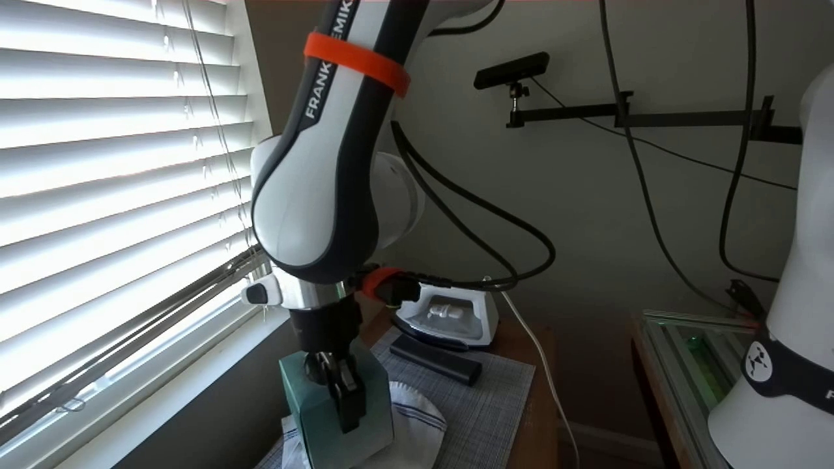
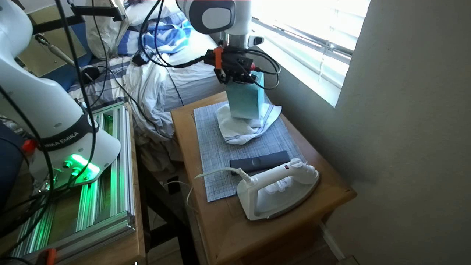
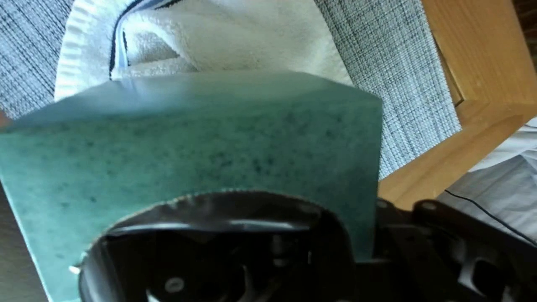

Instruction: Remove the box from the towel

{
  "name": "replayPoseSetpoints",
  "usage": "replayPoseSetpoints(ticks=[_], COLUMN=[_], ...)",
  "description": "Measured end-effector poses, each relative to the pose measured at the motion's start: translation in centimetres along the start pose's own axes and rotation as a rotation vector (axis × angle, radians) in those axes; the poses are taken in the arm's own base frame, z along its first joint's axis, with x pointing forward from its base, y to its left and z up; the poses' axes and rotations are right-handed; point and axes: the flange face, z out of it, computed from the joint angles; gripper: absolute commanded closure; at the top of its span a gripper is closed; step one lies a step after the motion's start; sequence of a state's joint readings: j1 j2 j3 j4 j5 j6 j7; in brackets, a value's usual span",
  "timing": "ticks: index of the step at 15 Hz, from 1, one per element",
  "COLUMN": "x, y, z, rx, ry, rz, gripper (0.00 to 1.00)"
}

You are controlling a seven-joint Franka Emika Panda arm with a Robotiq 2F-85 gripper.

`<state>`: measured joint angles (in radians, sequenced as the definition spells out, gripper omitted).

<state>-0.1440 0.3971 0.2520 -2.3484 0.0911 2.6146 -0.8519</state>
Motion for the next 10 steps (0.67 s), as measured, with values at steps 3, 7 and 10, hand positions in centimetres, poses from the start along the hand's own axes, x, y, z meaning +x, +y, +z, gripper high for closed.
replayPoseSetpoints(ticks=[3,7,10], x=[0.5,1.0,0.8], y=[-2.8,-7.5,-10.4], z=[-1.8,-3.1,-3.3], rx=[0.012,0.089,0.141], ry=[0.012,0.012,-0.018], rz=[-0.109,-0.269,-0.352], gripper=[0.99,0.99,0.94])
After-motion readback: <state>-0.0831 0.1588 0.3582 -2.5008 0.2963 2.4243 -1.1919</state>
